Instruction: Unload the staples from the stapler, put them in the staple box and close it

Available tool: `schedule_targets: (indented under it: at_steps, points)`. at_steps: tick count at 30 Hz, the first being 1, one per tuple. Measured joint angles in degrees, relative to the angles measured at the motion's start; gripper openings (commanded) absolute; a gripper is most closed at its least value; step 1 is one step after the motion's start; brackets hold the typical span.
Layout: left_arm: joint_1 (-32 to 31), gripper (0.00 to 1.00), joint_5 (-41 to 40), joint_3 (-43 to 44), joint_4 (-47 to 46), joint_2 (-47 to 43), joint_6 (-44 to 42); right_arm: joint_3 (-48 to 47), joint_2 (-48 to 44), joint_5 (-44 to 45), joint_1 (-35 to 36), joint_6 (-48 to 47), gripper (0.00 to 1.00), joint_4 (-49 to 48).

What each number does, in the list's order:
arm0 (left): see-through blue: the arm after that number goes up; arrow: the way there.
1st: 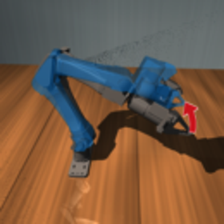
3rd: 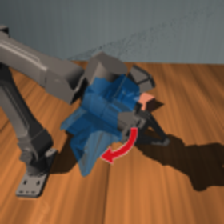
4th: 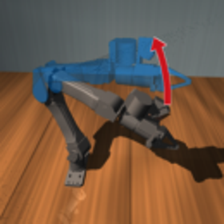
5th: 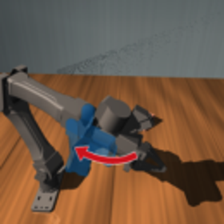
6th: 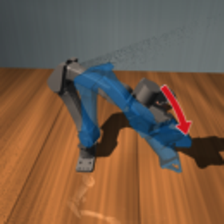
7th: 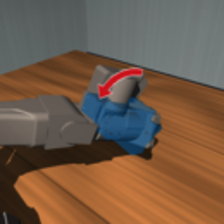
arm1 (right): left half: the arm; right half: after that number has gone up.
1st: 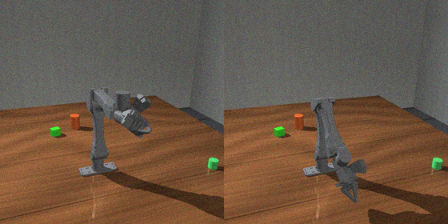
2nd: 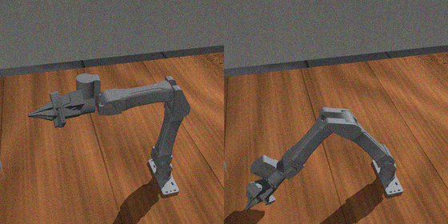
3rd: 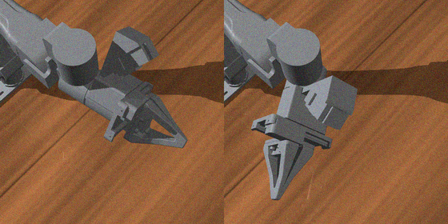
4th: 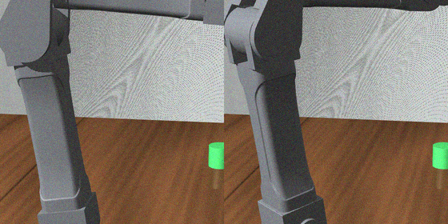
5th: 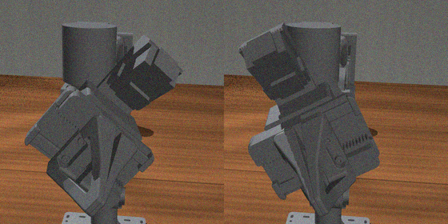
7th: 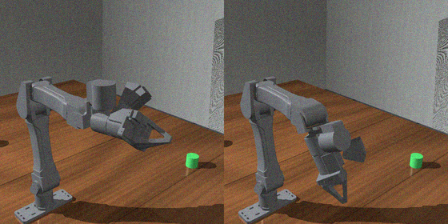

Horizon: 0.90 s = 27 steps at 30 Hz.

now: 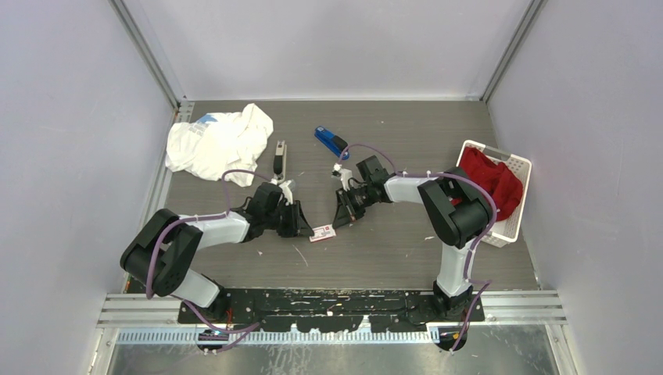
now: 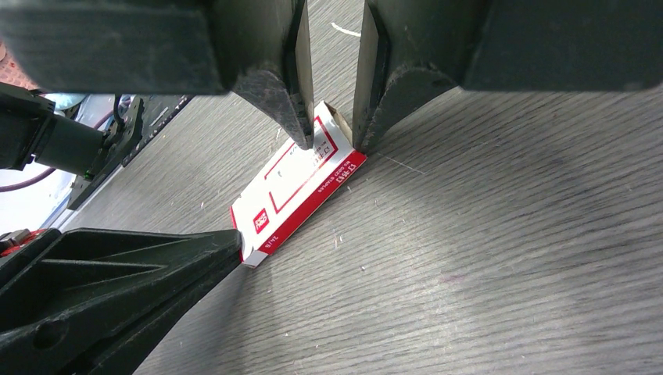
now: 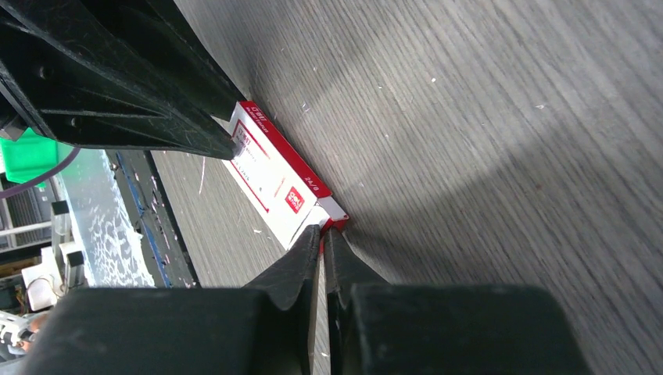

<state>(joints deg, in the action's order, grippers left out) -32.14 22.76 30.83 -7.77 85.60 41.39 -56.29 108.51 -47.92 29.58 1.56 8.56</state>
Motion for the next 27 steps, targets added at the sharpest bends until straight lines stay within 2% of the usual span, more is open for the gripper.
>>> schedule_targets:
  at_steps: [18, 27]
  points:
    - [0.02, 0.27, 0.22, 0.00, -0.17, 0.15, 0.04, 0.04, 0.00, -1.49, 0.28, 0.68, 0.11, -0.79]
    - [0.00, 0.34, 0.17, -0.02, -0.02, -0.17, 0.09, 0.04, 0.00, -1.75, 0.13, 0.79, 0.19, -0.79]
